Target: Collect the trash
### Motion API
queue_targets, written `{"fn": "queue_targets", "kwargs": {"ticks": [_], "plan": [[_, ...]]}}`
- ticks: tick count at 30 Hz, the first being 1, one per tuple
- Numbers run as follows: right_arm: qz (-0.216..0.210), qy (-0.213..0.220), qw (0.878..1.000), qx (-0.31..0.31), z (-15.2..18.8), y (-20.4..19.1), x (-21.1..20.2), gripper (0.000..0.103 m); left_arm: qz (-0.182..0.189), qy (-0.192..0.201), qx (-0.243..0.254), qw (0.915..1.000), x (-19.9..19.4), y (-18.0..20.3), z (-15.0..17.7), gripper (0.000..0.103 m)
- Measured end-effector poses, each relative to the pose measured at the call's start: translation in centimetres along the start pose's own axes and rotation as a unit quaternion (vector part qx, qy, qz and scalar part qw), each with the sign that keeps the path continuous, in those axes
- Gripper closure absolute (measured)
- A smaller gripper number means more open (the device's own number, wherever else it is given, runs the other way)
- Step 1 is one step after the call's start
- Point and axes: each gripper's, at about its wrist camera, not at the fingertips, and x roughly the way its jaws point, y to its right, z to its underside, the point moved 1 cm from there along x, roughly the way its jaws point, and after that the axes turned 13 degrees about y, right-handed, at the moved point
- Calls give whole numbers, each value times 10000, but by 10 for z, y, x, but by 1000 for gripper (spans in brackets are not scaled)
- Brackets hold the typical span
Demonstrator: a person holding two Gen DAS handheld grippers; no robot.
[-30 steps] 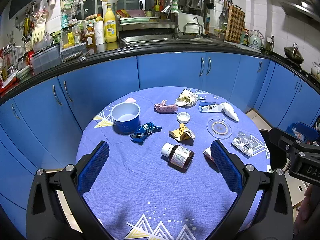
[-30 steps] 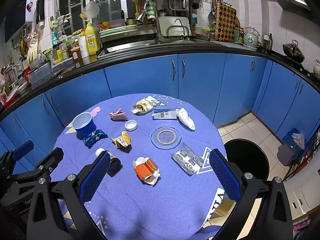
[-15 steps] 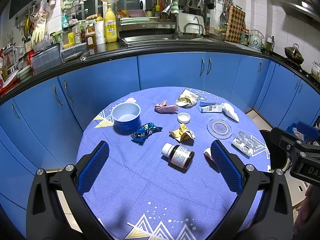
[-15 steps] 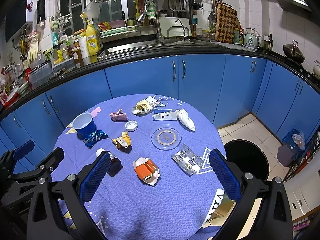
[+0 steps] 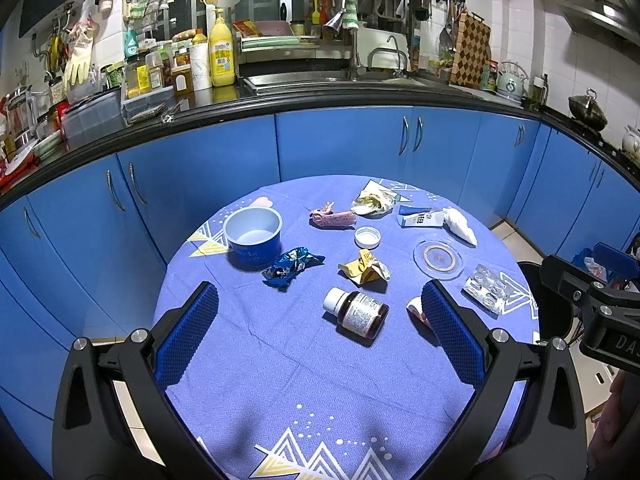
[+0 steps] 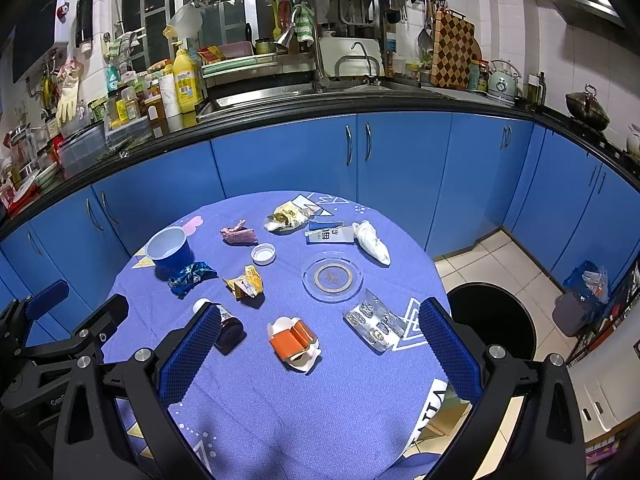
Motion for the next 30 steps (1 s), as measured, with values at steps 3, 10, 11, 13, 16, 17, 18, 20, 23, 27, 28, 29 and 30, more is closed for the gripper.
{"fn": "queue_targets", "kwargs": {"ticks": [3,10,11,13,16,17,18,20,23,27,28,29,30], "plan": [[5,4,10000,-2,0,0,-1,7,6,2,-5,10000,-1,0,-1,3],[7,11,10000,-6,1,0,-1,7,-3,3,-2,10000,-1,0,-1,3],[6,10,10000,-4,1,-1,-1,7,0,-1,-7,10000,-1,0,-1,3],[8,10,10000,-7,1,-1,-1,7,9,-3,-8,10000,-1,0,-1,3],[9,19,10000,-7,2,-1,0,7,12,2,-13,10000,-2,0,-1,3],[10,17,10000,-9,1,-1,0,7,11,2,-13,10000,-2,0,-1,3],[10,19,10000,-10,2,-1,0,7,2,1,-6,10000,-1,0,-1,3],[9,14,10000,-13,2,-1,0,7,12,-6,-13,10000,-2,0,-1,3],[17,23,10000,-13,3,-1,0,7,16,-8,-13,10000,-2,0,-1,3],[21,25,10000,-14,1,-1,-2,7,22,-16,-14,10000,-1,0,0,3],[24,28,10000,-18,1,-1,-2,7,23,-19,-14,10000,-1,0,0,3],[26,28,10000,-21,0,-1,-2,7,24,-20,-16,10000,-2,0,0,3],[22,25,10000,-18,0,-1,-2,7,21,-18,-17,10000,-2,0,0,3]]}}
